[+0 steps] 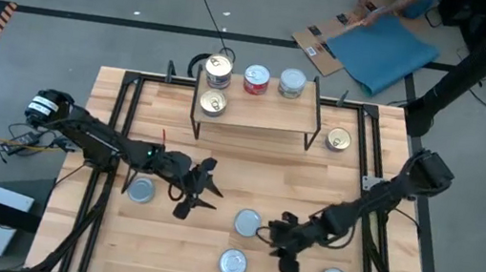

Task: Stack canned seafood by type on shelf
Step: Put the red tuna can on the shelf aligned with the other red tuna can

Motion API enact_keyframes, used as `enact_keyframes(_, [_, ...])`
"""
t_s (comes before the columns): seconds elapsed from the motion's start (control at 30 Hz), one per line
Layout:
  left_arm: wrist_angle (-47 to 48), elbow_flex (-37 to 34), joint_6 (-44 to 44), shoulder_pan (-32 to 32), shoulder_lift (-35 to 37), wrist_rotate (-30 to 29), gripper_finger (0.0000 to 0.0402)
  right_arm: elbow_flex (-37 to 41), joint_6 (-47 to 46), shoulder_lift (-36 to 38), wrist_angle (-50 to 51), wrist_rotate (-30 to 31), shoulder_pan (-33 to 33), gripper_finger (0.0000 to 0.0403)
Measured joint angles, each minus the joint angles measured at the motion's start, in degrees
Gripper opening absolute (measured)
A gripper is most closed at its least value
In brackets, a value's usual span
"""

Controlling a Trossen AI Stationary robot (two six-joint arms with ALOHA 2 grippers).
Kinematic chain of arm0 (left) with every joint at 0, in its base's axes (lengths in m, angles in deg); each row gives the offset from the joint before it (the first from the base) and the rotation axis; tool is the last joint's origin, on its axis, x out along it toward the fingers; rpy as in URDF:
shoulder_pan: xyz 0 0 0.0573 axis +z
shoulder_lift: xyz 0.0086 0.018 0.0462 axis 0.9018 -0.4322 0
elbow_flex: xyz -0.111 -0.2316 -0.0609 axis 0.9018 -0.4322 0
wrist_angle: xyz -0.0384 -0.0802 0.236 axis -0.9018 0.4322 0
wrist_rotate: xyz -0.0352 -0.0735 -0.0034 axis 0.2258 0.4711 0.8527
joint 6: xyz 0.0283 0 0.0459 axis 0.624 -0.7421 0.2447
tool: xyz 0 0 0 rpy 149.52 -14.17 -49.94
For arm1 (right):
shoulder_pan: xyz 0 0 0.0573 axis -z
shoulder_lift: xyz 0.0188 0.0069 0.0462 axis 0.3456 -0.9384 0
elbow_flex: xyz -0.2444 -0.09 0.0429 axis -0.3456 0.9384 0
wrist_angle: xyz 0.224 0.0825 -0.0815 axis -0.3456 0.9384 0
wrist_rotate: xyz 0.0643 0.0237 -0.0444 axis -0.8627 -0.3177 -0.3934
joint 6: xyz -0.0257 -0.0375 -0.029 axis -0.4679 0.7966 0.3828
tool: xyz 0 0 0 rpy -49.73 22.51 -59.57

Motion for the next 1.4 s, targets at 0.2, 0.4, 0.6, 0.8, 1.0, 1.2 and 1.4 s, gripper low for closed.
enact_keyframes(0.2, [-0.7, 0.0, -1.0, -0.8, 0.0, -4.1, 0.0186, 0.0, -11.1, -3.3, -11.0, -1.9, 4.0, 0.0129])
enact_keyframes(0.4, [-0.6, 0.0, -1.4, -1.9, 0.0, -6.5, 0.0186, -3.2, -15.4, -9.6, -13.6, -1.9, 3.2, 0.013])
enact_keyframes(0.6, [-0.2, 0.0, -1.4, -3.1, 0.0, -7.3, 0.0186, -12.4, -15.6, -16.2, -3.3, -0.1, 2.1, 0.0131])
enact_keyframes(0.8, [0.1, 0.0, -1.4, -4.7, 0.0, -7.3, 0.0186, -18.1, -16.0, -18.8, 4.1, 1.3, 1.9, 0.0131])
enact_keyframes(1.0, [1.2, 0.0, -1.4, -6.0, 0.0, -8.5, 0.0186, -18.4, -20.5, -17.3, 4.5, 1.0, 2.0, 0.0131])
enact_keyframes(1.2, [0.9, 0.0, -1.4, -6.1, 0.0, -9.0, 0.0186, -18.4, -22.4, -17.3, 1.6, -0.9, 2.3, 0.0139])
enact_keyframes(1.4, [1.0, 0.0, -1.2, -6.0, 0.0, -9.0, 0.0186, -18.4, -22.4, -17.3, 0.1, -1.1, 2.7, 0.0144])
